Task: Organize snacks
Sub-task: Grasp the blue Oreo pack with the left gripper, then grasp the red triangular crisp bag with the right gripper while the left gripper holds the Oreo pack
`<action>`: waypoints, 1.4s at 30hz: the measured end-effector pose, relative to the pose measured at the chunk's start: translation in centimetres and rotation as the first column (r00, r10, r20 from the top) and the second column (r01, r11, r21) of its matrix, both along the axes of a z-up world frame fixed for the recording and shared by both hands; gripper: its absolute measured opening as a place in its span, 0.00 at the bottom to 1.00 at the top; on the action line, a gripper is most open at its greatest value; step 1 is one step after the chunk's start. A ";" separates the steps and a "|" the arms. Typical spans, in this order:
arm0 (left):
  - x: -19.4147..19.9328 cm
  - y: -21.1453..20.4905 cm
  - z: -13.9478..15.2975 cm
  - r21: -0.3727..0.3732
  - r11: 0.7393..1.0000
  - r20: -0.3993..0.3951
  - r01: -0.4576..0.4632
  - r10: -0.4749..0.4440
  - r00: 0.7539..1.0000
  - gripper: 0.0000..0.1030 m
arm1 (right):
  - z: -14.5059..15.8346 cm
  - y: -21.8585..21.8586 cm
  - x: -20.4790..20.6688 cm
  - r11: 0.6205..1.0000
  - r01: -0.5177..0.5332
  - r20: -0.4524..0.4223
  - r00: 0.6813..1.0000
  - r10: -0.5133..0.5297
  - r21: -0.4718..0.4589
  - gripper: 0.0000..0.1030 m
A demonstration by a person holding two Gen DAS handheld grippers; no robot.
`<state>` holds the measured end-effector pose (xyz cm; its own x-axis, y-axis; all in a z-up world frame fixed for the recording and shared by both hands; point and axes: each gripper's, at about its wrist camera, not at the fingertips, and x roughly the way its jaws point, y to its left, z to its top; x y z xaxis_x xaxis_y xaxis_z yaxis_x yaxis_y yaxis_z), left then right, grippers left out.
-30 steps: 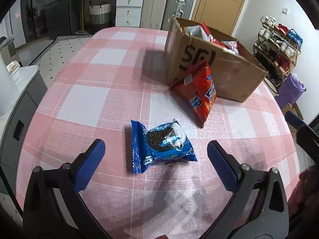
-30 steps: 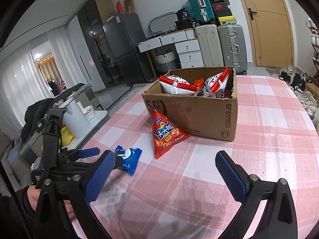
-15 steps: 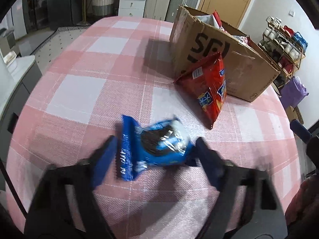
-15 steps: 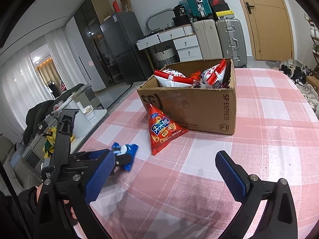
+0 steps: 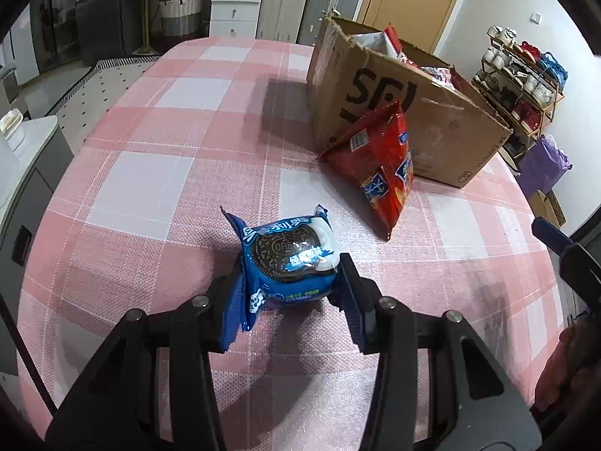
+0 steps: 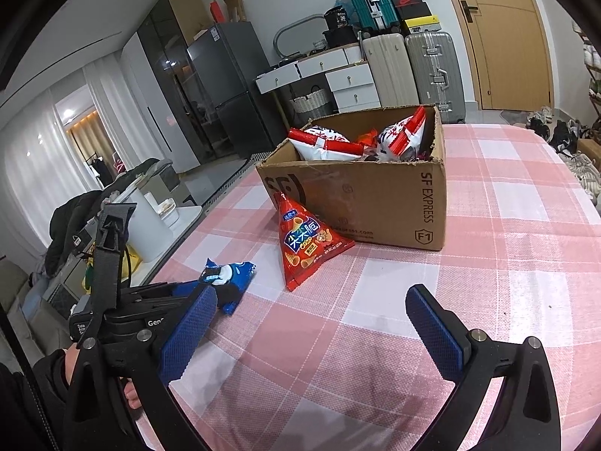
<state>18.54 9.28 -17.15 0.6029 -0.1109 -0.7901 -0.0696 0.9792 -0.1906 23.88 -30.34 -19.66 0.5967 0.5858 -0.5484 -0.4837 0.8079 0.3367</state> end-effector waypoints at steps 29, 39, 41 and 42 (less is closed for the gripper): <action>-4.7 2.8 4.8 -0.055 0.998 0.127 -0.005 0.012 0.992 0.41 | -1.3 5.6 5.7 0.991 -0.084 -0.055 0.995 0.079 -0.102 0.99; -4.6 3.8 4.5 -0.074 0.997 0.121 -0.023 0.032 0.992 0.42 | -3.1 8.9 10.5 0.983 -0.103 -0.116 0.990 0.085 -0.153 0.96; -4.5 4.0 4.2 -0.078 0.997 0.116 -0.025 0.034 0.993 0.42 | -3.4 9.6 11.3 0.980 -0.107 -0.124 0.989 0.086 -0.171 0.95; -4.5 4.1 4.1 -0.079 0.997 0.113 -0.026 0.034 0.993 0.42 | -3.5 9.9 11.7 0.978 -0.109 -0.126 0.988 0.088 -0.177 0.94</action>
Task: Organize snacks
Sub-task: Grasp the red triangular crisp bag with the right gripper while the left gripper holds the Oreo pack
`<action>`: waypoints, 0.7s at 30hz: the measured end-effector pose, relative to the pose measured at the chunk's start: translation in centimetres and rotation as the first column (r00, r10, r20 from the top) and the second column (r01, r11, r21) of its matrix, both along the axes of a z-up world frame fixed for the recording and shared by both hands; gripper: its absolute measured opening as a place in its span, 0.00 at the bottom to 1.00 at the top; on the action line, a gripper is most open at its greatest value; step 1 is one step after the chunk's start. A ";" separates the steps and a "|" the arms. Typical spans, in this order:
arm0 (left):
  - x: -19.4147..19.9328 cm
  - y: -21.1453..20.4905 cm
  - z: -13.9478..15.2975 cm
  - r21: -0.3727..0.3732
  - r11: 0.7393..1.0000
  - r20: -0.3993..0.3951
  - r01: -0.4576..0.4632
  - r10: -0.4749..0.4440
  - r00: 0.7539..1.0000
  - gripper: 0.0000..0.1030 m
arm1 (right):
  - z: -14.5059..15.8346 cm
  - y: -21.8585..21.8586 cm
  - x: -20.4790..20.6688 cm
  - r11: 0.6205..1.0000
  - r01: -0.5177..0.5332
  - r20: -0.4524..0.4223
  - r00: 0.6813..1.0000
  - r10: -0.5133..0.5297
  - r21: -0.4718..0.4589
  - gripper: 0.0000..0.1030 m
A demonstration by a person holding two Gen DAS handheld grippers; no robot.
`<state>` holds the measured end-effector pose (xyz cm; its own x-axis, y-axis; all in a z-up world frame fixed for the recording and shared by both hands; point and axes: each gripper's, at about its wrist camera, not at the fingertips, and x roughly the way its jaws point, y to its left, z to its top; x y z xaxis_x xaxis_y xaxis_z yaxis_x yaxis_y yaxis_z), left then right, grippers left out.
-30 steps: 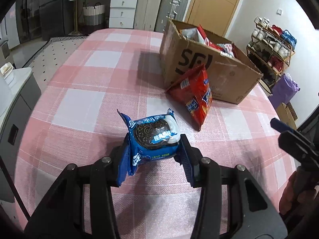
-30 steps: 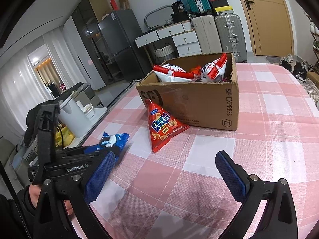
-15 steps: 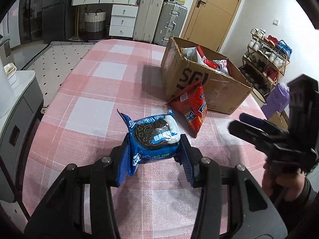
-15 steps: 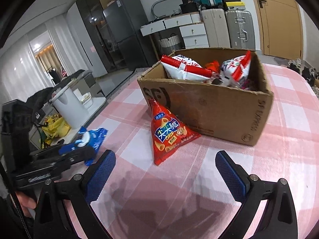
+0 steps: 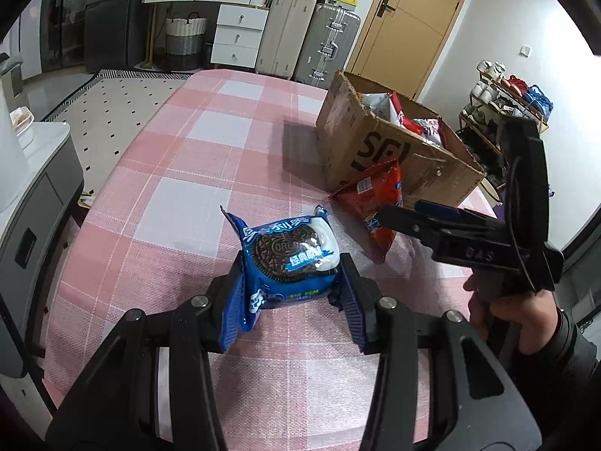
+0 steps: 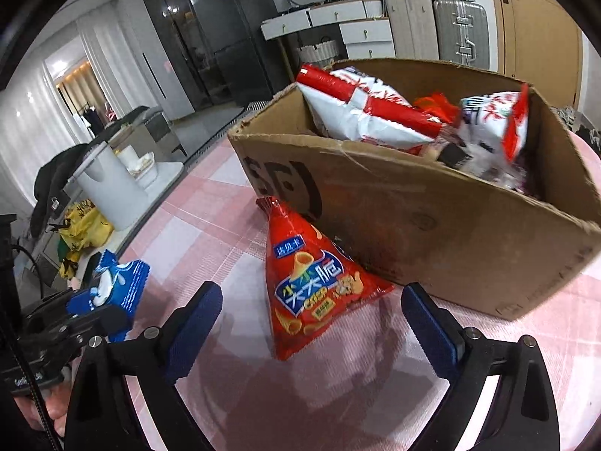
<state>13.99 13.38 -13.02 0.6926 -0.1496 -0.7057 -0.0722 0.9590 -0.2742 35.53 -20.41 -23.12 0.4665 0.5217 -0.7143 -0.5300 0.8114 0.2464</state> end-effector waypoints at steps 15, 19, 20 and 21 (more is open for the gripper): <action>0.4 0.5 -0.8 -0.016 1.000 -0.016 -0.014 0.014 1.000 0.42 | -2.2 5.6 1.4 0.990 -0.076 -0.038 0.997 0.072 -0.118 0.69; 0.4 0.6 -0.9 -0.015 1.000 -0.021 -0.020 0.019 1.000 0.42 | -2.2 5.9 1.4 0.990 -0.091 -0.034 0.996 0.088 -0.109 0.58; 0.5 0.6 -0.9 -0.017 1.000 -0.024 -0.020 0.020 1.000 0.42 | -2.2 5.9 1.4 0.990 -0.097 -0.035 0.995 0.094 -0.104 0.56; 0.4 0.6 -0.9 -0.017 1.000 -0.024 -0.021 0.021 1.000 0.42 | -2.3 5.9 1.2 0.990 -0.098 -0.032 0.995 0.096 -0.102 0.56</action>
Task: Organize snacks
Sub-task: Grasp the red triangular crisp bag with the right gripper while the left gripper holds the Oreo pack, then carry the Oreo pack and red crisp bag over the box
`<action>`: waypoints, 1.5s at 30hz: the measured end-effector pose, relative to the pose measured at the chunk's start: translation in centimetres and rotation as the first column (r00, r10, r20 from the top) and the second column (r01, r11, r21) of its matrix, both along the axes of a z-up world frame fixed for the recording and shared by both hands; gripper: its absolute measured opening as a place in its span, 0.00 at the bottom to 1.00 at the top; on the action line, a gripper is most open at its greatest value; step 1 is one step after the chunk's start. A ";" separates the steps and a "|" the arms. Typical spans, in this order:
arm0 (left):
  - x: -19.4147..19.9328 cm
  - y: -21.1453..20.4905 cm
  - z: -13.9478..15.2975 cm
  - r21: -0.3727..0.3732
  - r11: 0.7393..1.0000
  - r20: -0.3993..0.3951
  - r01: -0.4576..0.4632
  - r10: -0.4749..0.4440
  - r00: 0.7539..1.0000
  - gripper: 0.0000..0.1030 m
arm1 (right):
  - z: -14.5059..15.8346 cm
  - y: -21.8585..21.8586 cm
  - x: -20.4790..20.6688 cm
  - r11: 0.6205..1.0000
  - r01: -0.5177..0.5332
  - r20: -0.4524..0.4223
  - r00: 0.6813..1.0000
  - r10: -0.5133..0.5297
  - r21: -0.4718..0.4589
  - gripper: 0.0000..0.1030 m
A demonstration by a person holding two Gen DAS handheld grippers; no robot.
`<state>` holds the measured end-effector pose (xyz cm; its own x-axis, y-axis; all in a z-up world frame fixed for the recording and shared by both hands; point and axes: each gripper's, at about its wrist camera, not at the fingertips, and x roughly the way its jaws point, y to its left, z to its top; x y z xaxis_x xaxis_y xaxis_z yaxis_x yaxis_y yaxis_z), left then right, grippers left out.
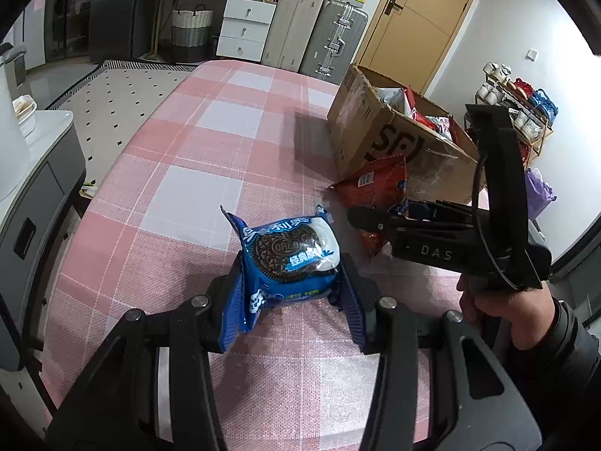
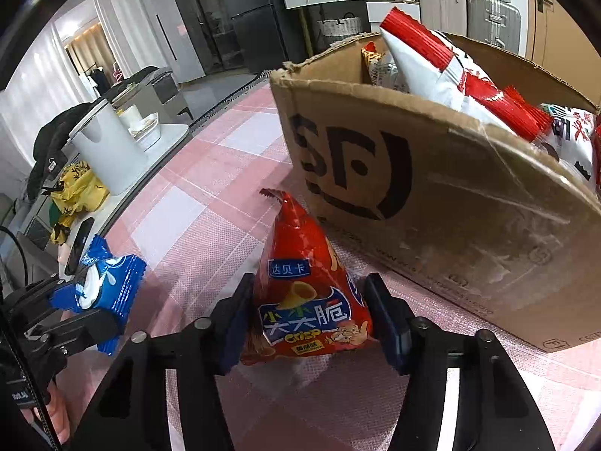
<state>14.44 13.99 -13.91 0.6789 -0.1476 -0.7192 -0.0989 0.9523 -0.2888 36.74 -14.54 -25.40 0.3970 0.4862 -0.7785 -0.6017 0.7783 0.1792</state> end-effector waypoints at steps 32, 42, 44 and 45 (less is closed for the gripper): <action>-1.0 -3.0 4.1 0.101 0.994 0.069 0.031 -0.038 0.997 0.42 | 10.7 -9.6 -8.0 0.971 -0.012 0.083 0.997 -0.008 0.237 0.52; 0.6 -5.0 8.1 0.146 0.985 0.124 0.088 -0.106 0.987 0.42 | 16.2 -12.5 -10.4 0.969 -0.016 0.181 0.983 -0.030 0.248 0.52; 1.1 -5.4 8.9 0.142 0.985 0.131 0.101 -0.120 0.984 0.42 | 17.5 -13.0 -10.7 0.970 -0.019 0.203 0.979 -0.032 0.243 0.52; 1.4 -5.5 9.3 0.139 0.984 0.135 0.108 -0.127 0.983 0.42 | 18.2 -13.2 -10.8 0.971 -0.019 0.217 0.976 -0.034 0.240 0.52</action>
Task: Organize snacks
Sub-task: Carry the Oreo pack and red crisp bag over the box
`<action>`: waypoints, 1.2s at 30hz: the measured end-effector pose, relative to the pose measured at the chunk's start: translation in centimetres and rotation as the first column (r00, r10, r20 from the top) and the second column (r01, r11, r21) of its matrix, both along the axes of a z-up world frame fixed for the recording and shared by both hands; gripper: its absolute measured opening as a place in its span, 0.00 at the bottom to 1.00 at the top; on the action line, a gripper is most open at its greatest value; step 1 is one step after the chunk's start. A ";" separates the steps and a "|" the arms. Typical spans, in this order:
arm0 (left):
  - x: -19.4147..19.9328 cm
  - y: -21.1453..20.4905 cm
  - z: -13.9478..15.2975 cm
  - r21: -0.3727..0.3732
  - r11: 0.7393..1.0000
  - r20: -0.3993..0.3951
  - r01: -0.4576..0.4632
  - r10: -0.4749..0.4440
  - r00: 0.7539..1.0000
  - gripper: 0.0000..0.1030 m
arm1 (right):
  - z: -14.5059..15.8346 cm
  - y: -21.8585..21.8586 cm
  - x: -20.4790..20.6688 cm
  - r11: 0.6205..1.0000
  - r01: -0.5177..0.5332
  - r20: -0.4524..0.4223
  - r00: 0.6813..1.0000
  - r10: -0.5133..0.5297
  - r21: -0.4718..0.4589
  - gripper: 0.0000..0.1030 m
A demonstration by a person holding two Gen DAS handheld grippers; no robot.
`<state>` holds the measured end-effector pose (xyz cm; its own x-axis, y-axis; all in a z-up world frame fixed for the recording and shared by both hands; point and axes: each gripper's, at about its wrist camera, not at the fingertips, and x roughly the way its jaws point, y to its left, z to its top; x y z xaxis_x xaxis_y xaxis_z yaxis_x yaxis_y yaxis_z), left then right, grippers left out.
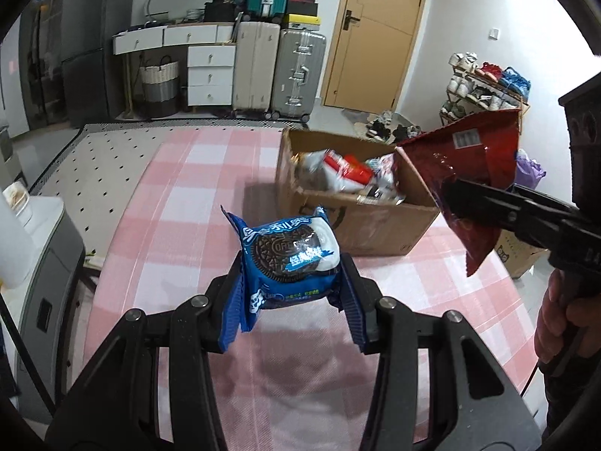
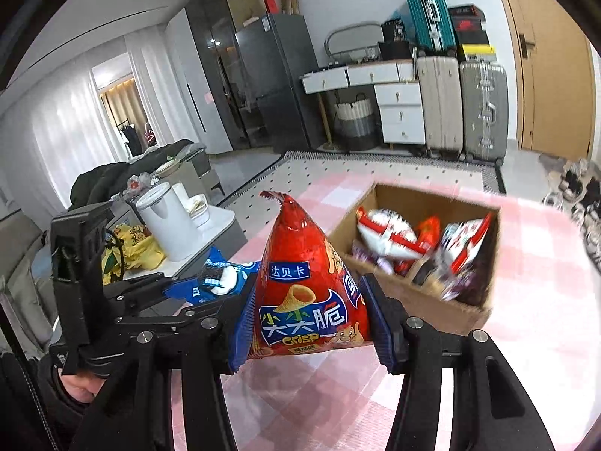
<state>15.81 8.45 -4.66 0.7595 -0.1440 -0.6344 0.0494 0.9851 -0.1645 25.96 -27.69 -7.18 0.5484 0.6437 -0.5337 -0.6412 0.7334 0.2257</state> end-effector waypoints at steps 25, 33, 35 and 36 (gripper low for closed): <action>11.5 -6.8 9.9 0.088 0.988 0.073 0.123 -0.130 0.989 0.42 | 10.1 -5.2 6.0 0.995 0.101 0.093 0.990 -0.103 0.027 0.52; 15.8 -7.5 10.9 0.034 0.989 0.070 0.141 -0.143 0.987 0.42 | 9.3 -4.3 9.8 0.993 0.119 0.073 0.990 -0.118 -0.014 0.52; 16.8 -7.4 11.2 0.007 0.989 0.071 0.149 -0.149 0.986 0.42 | 9.4 -4.1 10.9 0.992 0.120 0.071 0.990 -0.118 -0.024 0.52; 17.2 -7.4 11.2 0.002 0.989 0.069 0.150 -0.150 0.986 0.42 | 9.3 -3.9 11.6 0.993 0.117 0.071 0.991 -0.114 -0.035 0.52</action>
